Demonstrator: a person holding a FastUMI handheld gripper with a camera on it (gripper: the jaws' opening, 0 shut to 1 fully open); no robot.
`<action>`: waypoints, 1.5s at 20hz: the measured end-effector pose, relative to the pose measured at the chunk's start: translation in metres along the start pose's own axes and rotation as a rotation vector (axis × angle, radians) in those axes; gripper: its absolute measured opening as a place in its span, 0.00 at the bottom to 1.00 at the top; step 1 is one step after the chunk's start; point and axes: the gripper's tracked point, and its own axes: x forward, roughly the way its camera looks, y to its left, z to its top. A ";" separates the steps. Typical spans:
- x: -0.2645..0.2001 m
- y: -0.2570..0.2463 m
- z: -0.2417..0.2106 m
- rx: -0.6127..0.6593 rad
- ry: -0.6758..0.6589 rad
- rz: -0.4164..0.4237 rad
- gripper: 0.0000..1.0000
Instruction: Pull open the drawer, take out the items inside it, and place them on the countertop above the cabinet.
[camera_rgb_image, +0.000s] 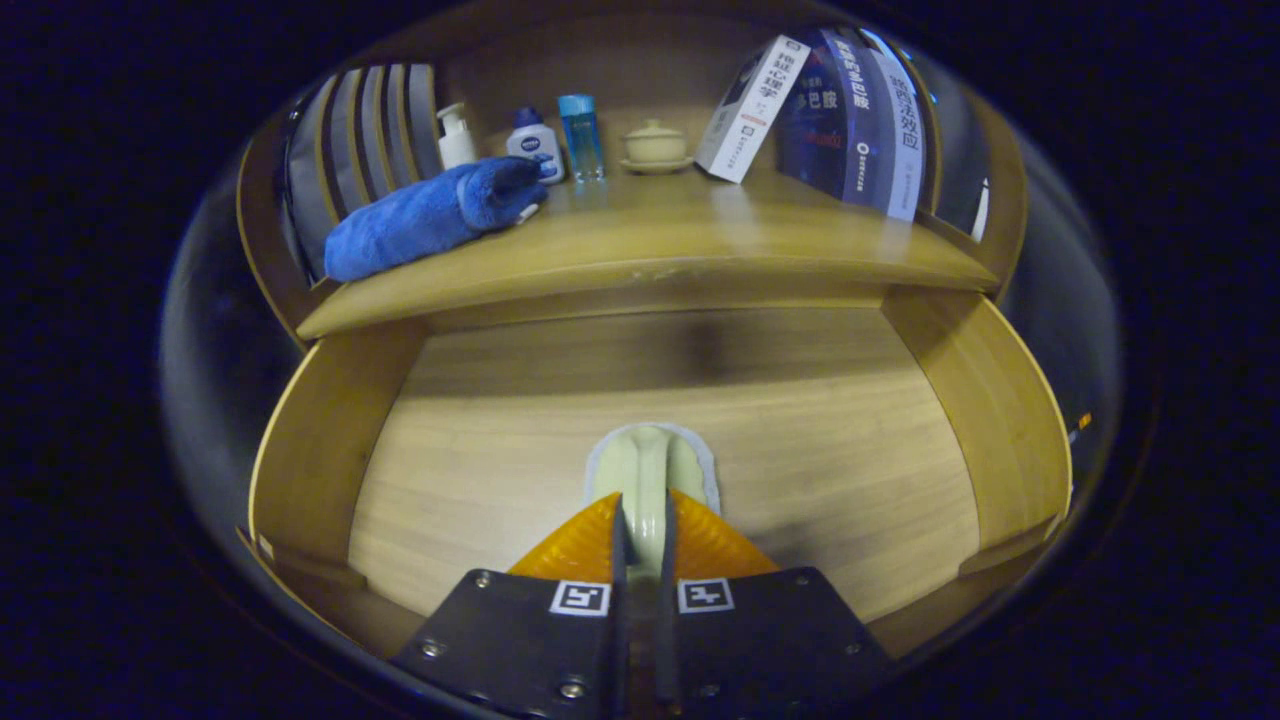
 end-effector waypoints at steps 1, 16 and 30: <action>-0.005 0.002 -0.002 -0.006 -0.010 0.014 0.11; -0.093 0.003 0.107 0.015 -0.442 0.039 0.10; 0.002 0.003 0.200 0.022 -0.419 0.008 0.10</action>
